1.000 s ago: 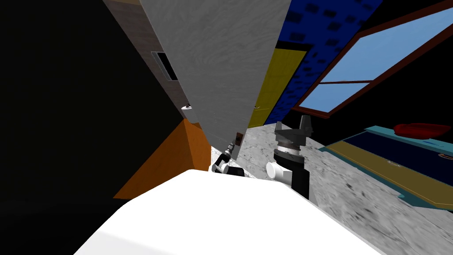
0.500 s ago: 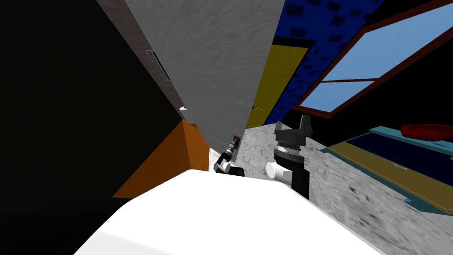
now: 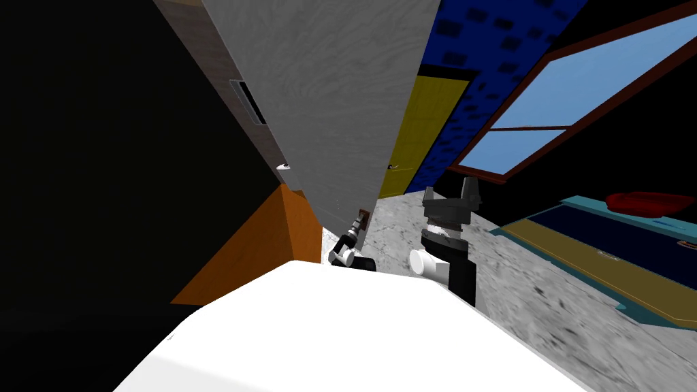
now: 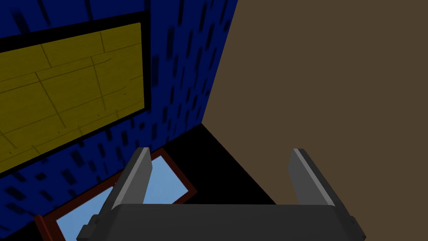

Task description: Push the door open

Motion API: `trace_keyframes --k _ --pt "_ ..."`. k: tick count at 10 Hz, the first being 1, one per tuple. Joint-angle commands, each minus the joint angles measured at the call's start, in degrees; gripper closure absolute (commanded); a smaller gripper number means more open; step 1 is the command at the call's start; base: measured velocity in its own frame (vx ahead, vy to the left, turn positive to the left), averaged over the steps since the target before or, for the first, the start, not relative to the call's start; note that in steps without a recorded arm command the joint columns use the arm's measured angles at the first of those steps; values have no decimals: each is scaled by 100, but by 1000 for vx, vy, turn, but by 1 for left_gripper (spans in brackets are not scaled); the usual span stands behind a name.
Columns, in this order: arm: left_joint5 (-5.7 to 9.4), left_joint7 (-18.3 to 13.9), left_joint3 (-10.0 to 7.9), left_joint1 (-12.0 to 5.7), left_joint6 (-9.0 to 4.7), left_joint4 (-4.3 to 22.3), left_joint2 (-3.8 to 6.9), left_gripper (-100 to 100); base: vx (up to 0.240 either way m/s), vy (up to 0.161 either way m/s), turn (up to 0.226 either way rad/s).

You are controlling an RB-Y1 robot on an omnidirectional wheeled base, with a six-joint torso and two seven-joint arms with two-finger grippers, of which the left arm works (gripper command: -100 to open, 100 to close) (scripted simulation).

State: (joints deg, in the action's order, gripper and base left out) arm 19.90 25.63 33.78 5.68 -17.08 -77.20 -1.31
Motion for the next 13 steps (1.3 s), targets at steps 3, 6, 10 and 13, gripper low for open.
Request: trace_keyframes --k 3,6,10,13 --pt "55 -8 -228 -16 -15 -2 243 100 120 -137 84" --pt "110 -17 -458 -33 -31 -4 258 100 142 -180 86" --pt "180 -27 -748 -54 -50 -7 -23 100 119 -185 104" --pt "196 -8 -880 -62 -47 -24 96 100 61 -88 52"
